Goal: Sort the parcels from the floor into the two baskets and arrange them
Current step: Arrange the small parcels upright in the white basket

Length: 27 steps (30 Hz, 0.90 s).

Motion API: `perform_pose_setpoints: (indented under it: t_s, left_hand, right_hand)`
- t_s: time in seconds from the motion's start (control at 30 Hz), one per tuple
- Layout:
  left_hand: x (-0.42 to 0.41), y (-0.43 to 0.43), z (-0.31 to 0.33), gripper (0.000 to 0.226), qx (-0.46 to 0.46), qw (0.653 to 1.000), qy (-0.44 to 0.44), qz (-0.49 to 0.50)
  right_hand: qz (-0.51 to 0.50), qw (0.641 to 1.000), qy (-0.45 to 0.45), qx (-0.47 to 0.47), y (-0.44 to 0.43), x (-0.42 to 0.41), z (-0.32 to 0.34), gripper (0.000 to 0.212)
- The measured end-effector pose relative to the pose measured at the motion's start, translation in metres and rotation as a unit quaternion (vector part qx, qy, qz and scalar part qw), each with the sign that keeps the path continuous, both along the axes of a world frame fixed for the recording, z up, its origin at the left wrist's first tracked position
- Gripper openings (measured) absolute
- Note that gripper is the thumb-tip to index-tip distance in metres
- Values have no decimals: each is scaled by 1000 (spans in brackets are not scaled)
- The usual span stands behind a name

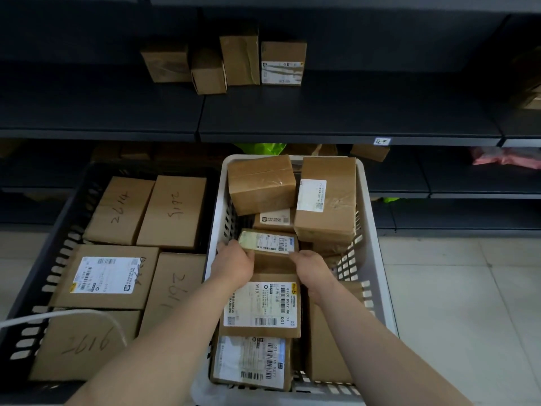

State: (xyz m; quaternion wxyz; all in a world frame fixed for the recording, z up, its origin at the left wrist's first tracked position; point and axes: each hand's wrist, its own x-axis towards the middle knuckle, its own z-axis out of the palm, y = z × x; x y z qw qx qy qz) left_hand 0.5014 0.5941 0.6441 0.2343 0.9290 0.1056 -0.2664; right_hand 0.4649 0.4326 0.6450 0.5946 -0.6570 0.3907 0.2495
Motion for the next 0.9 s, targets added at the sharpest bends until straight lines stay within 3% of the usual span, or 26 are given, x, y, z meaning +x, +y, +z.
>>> perform_pose_setpoints:
  t_s: [0.13, 0.33, 0.47, 0.7, 0.8, 0.9]
  left_hand:
    - [-9, -1, 4, 38, 6, 999, -54, -4]
    - [1, 0, 11, 41, 55, 998, -27, -28]
    - [3, 1, 10, 37, 74, 997, -6, -31]
    - [-2, 4, -12, 37, -15, 997, 63, -33]
    - [-8, 6, -13, 47, -48, 996, 67, -35]
    - [-11, 10, -11, 54, -59, 994, 72, -50]
  right_hand:
    - [12, 998, -35, -45, 3, -7, 5, 37]
    - [-4, 998, -38, -51, 10, -5, 4, 56]
    - [0, 999, -13, -41, 10, -2, -4, 20]
    - [52, 998, 15, -28, 12, -2, -12, 28]
    - [75, 997, 17, -18, 11, -5, 0, 19]
    - [147, 985, 15, -89, 3, -8, 5, 6]
